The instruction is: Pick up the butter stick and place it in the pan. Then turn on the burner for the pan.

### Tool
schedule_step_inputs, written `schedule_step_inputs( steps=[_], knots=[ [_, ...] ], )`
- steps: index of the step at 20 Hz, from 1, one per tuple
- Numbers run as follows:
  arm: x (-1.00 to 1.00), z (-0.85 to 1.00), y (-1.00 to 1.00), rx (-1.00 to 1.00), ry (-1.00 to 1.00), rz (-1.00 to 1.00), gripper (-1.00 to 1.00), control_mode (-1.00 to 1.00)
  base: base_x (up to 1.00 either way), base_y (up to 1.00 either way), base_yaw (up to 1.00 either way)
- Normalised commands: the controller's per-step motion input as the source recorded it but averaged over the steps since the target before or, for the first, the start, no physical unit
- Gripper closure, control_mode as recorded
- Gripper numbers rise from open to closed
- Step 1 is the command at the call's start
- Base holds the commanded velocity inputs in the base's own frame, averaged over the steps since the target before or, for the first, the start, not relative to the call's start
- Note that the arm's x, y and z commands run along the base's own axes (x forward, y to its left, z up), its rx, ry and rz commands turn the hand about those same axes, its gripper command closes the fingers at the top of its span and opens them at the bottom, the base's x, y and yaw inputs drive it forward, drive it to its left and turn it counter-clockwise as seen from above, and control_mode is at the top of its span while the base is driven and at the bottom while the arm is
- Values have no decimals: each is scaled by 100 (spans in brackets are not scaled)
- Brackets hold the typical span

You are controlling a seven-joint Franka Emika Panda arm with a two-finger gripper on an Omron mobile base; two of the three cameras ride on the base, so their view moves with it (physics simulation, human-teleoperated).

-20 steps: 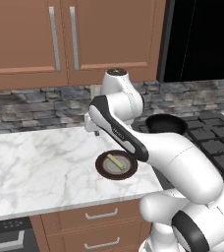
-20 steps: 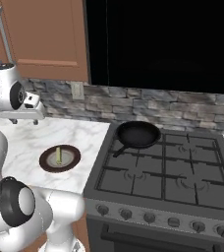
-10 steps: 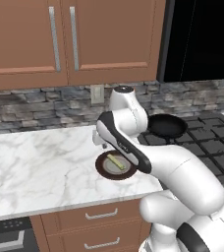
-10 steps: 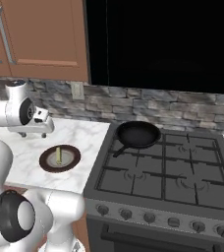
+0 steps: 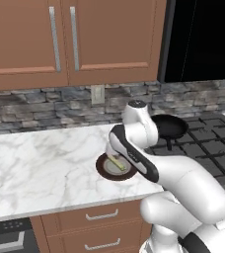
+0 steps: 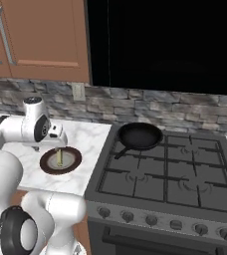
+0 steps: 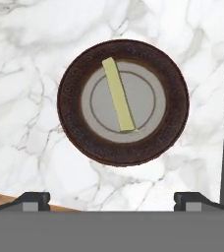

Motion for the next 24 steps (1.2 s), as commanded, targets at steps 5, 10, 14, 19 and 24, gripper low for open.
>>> schedule_step_inputs(
  steps=[5, 10, 14, 19, 24],
  knots=[
    [35, -43, -2, 0, 5, 2, -100, -100, 0, 0, 0],
    [37, -40, 0, 0, 0, 3, -100, -100, 0, 0, 0],
    [28, -30, 0, -1, 0, 1, -100, -100, 0, 0, 0],
    [24, -23, 9, -3, 0, 0, -100, -100, 0, 0, 0],
    [21, -20, 5, -3, 0, 0, -100, -100, 0, 0, 0]
  ],
)
